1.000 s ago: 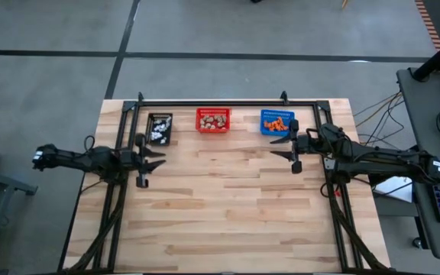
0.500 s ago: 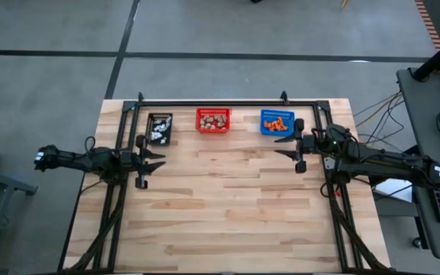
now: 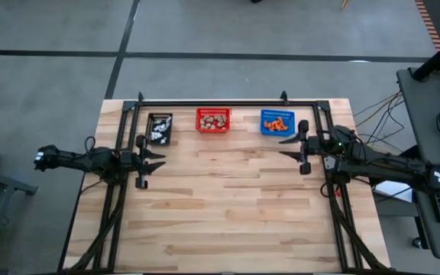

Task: Sort Halloween decoration
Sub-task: Return to Home Position

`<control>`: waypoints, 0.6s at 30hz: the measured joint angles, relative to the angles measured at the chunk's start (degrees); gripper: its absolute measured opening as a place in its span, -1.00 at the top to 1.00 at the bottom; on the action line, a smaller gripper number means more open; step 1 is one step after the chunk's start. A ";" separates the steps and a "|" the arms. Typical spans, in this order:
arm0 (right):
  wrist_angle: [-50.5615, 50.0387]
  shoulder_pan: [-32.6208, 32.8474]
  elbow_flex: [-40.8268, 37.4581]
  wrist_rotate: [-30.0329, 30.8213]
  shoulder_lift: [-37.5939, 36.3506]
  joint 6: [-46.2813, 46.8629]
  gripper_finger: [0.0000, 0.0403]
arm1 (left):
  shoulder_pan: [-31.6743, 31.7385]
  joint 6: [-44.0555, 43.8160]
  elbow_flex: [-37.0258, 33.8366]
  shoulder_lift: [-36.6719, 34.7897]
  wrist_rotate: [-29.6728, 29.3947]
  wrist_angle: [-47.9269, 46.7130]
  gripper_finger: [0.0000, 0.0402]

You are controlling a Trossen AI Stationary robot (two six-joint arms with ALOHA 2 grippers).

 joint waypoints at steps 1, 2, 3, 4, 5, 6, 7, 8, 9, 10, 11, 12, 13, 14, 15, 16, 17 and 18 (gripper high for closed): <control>-0.74 0.00 0.00 0.00 -0.78 -0.02 0.29 | 0.00 0.00 0.00 0.07 -0.01 0.00 0.63; -1.48 0.00 0.00 0.02 -1.58 -0.02 0.29 | -0.02 0.00 0.00 0.19 -0.02 0.00 0.63; -2.16 0.00 0.00 0.02 -2.43 -0.02 0.29 | 0.00 0.00 -0.02 0.28 -0.02 -0.02 0.63; -2.83 0.00 -0.01 0.02 -3.33 -0.01 0.29 | -0.02 -0.01 -0.02 0.38 -0.04 -0.01 0.63; -3.50 0.00 -0.02 0.08 -4.20 0.00 0.29 | -0.01 -0.02 -0.02 0.45 -0.07 -0.02 0.63; -4.08 0.00 -0.06 0.24 -5.07 -0.02 0.29 | -0.01 -0.02 -0.02 0.54 -0.10 0.00 0.63; -4.58 0.00 -0.16 0.50 -5.90 0.00 0.29 | -0.02 -0.05 -0.02 0.60 -0.25 -0.01 0.63; -5.37 0.00 -0.20 0.60 -6.68 -0.05 0.29 | -0.01 -0.10 -0.02 0.62 -0.40 -0.04 0.63; -6.18 0.00 -0.26 1.05 -7.52 -0.26 0.29 | -0.02 -0.11 -0.02 0.66 -0.44 -0.05 0.63; -7.20 0.00 -0.26 1.51 -8.36 -0.37 0.29 | -0.02 -0.13 -0.02 0.72 -0.44 -0.14 0.63; -8.11 0.00 -0.31 1.73 -9.18 -0.48 0.29 | -0.02 -0.17 -0.02 0.80 -0.46 -0.35 0.63; -8.68 0.00 -0.41 2.08 -10.01 -0.48 0.29 | -0.02 -0.20 -0.02 0.92 -0.48 -0.46 0.63; -8.99 0.00 -0.61 2.09 -10.83 -0.46 0.29 | -0.02 -0.23 -0.04 1.06 -0.48 -0.44 0.63; -9.16 0.00 -0.82 2.08 -11.68 -0.42 0.29 | -0.01 -0.39 -0.04 1.15 -0.52 -0.43 0.63; -9.27 0.02 -1.05 2.05 -12.55 -0.44 0.29 | -0.02 -0.42 -0.04 1.20 -0.55 -0.43 0.63; -9.47 0.02 -1.36 2.01 -13.37 -0.44 0.29 | -0.02 -0.42 -0.04 1.20 -0.55 -0.45 0.63; -9.81 0.02 -1.85 2.08 -14.20 -0.44 0.29 | 0.00 -0.44 -0.04 1.20 -0.56 -0.44 0.63; -10.18 0.02 -2.44 2.10 -14.98 -0.46 0.29 | -0.01 -0.72 -0.04 1.20 -0.57 -0.44 0.63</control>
